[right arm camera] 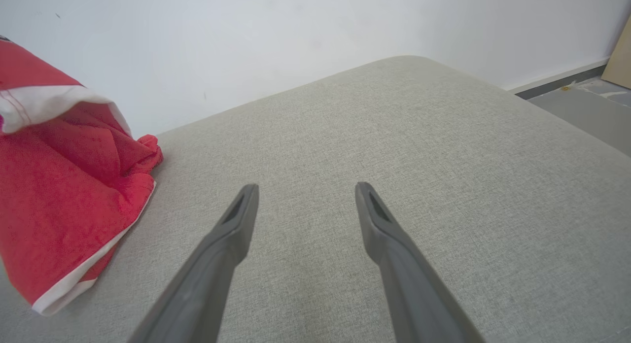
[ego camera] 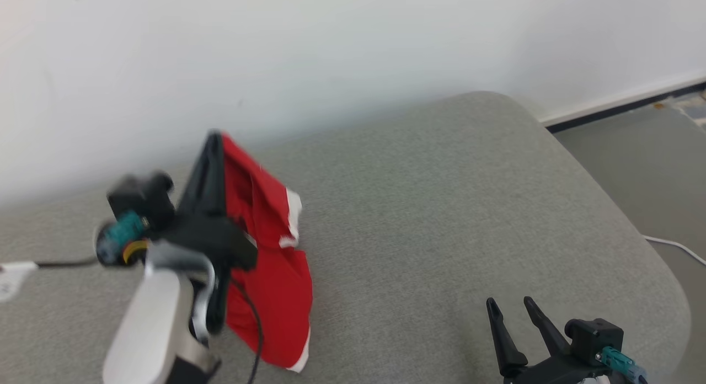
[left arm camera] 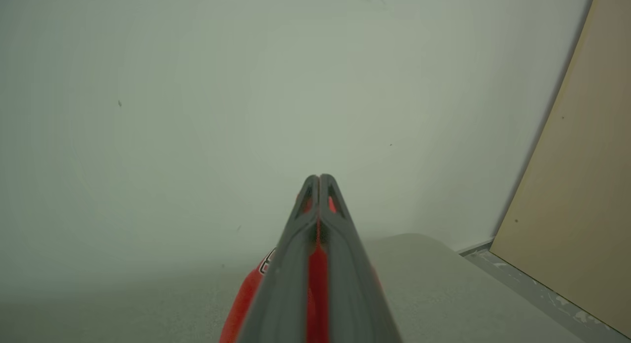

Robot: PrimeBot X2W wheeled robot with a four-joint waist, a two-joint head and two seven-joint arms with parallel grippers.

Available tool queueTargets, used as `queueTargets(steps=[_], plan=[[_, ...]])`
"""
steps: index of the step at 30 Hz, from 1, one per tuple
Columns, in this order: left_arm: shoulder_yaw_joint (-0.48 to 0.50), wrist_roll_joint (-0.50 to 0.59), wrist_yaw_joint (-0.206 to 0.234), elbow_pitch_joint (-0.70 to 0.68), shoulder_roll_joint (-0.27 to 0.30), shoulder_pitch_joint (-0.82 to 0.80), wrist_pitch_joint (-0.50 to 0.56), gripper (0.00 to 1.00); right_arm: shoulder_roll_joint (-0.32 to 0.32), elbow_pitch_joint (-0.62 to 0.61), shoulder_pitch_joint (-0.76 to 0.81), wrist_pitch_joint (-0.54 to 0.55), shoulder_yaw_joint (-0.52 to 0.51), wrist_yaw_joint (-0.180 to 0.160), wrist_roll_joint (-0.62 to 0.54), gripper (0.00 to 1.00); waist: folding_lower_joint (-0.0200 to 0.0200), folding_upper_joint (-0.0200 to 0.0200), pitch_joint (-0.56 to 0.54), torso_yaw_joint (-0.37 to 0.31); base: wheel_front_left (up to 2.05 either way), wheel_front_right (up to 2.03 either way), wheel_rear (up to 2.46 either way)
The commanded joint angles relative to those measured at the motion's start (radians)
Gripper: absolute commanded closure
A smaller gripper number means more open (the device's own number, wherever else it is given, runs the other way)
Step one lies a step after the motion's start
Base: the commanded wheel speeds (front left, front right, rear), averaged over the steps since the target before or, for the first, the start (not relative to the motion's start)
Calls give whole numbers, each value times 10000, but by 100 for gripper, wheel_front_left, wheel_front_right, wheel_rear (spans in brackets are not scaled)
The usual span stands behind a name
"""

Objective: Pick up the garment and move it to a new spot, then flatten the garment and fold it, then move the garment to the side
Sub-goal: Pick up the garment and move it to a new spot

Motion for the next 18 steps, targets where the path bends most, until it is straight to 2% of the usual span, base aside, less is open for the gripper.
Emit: queueTargets(steps=[1,2,3,4,5,11,18], plan=[[-95,28,30,273,-32,459,-110,100,-14,-16,-103,-43,24,-18,109,0,0,0,215,-407,0,0,0],[-195,52,44,496,-70,692,-156,100,-16,-1,-103,-72,30,-18,127,0,0,0,231,-422,0,0,0],[-294,42,-11,707,-109,896,-162,87,-13,18,-96,-93,37,-18,131,0,0,0,245,-426,0,0,0],[-412,-17,-78,934,-158,1090,-156,25,-11,45,-81,-90,49,-18,148,0,0,0,257,-418,0,0,0],[-532,-57,-142,1127,-190,1231,-155,0,-10,73,-74,-81,74,-18,163,0,0,0,270,-405,0,0,0],[-997,-229,-360,1901,-354,1772,-421,0,-13,185,-71,-156,35,-18,265,0,0,0,253,-27,0,0,0],[-1454,57,-475,1417,-303,2368,-991,0,-14,288,70,-238,-245,-18,227,0,0,0,124,779,0,0,0]])
